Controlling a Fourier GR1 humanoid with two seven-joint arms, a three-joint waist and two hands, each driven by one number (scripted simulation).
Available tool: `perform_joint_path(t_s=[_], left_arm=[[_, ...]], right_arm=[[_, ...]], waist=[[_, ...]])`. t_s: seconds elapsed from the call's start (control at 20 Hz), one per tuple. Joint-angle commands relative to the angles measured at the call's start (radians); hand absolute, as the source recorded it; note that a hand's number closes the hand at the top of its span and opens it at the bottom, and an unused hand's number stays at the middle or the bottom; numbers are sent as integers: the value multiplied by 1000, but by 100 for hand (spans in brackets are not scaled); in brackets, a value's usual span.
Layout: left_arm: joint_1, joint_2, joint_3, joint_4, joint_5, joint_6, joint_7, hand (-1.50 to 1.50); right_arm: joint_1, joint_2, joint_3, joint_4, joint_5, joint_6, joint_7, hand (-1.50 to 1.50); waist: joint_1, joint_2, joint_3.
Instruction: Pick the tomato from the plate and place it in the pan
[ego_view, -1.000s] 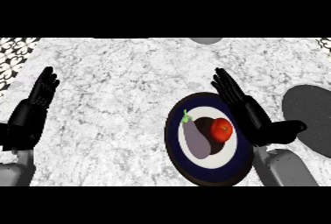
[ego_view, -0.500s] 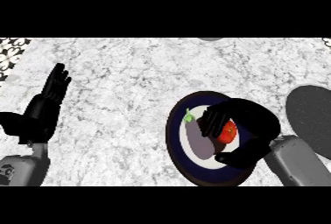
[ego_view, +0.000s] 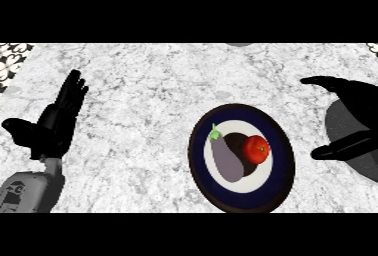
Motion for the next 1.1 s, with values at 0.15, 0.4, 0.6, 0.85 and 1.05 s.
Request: perform_joint_path(t_s=[0.15, 0.4, 0.6, 0.85, 1.05], left_arm=[[-2, -34, -31, 14, -27, 18, -3, 0], [-45, -15, 1, 41, -13, 6, 28, 0], [-70, -16, 12, 80, -33, 11, -1, 0], [-65, -2, 26, 79, -7, -25, 20, 0], [-7, -20, 18, 56, -15, -14, -15, 0]], right_arm=[[-59, -227, 14, 69, 209, 89, -328, -150], [-134, -278, 45, 157, 226, 70, -397, -150], [-147, -225, 98, 128, 277, -55, -428, -150], [-169, -247, 149, 133, 256, -11, -420, -150], [-141, -247, 233, 37, 248, -17, -410, -150]], waist=[[5, -8, -3], [3, -13, -6], [-7, -15, -7], [-9, -18, -7], [-6, -21, -8]])
